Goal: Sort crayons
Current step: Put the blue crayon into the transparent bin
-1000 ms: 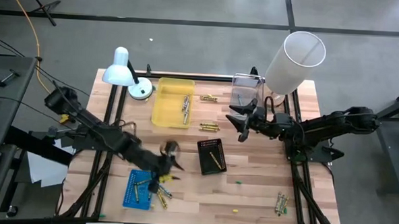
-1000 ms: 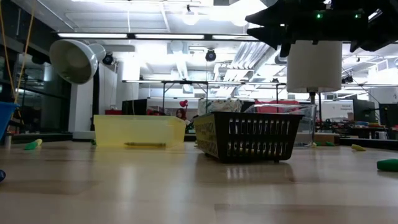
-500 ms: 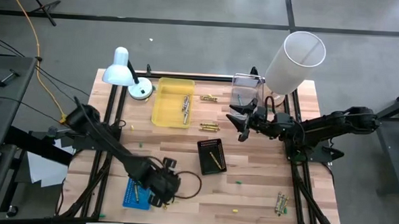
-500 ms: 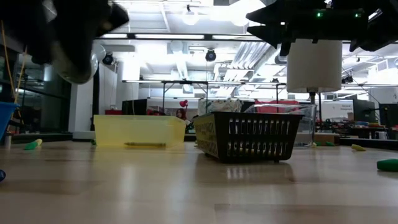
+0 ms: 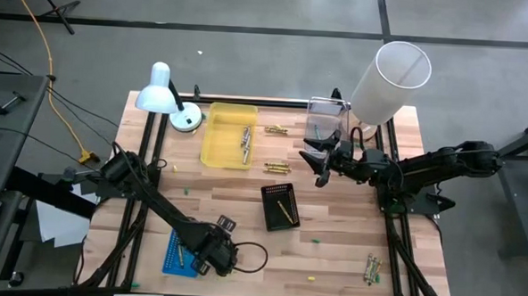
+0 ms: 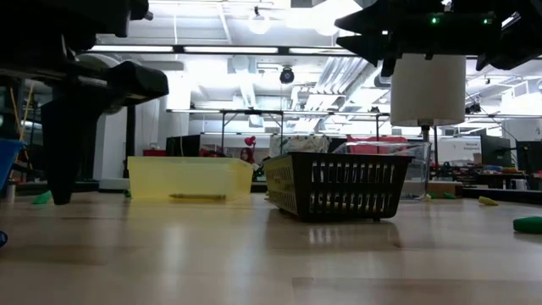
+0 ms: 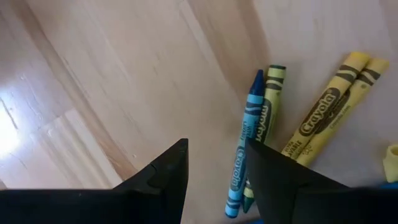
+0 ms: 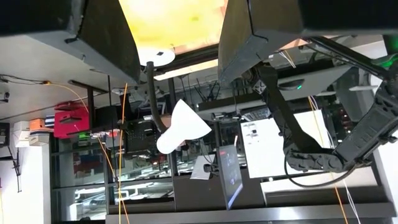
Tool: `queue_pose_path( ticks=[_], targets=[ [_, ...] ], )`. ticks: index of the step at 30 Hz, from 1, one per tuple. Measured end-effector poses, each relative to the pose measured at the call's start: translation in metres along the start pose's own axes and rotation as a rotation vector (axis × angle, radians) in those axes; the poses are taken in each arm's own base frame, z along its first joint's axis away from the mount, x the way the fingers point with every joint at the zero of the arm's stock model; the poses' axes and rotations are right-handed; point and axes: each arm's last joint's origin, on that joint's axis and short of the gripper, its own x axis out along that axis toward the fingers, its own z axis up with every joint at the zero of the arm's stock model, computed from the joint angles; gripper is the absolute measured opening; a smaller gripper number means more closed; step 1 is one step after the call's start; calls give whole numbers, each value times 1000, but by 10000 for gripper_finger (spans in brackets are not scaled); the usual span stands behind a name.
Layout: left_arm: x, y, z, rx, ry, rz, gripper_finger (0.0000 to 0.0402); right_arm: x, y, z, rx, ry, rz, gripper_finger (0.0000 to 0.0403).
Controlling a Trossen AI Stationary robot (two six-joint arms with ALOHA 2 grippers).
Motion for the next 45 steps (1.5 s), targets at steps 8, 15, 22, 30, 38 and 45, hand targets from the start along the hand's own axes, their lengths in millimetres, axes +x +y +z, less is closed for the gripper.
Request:
queue_pose_path(
  ticks=[8,15,22,30,38,45],
  targets=[
    [0,-2,0,-25,11,-79,147,0,0,0,4,2,0,209],
    [1,2,0,-37,13,-75,147,0,0,0,8,1,0,209],
    [1,6,1,-22,10,-73,147,0,0,0,7,1,0,209],
    [1,6,3,-16,-14,-77,147,0,0,-1,21,11,0,209],
    [5,5,0,-2,-7,-92,147,0,-1,-2,10,23,-5,209],
    [14,5,-5,-4,-16,-104,147,0,-1,-3,25,30,-7,209]
  ],
)
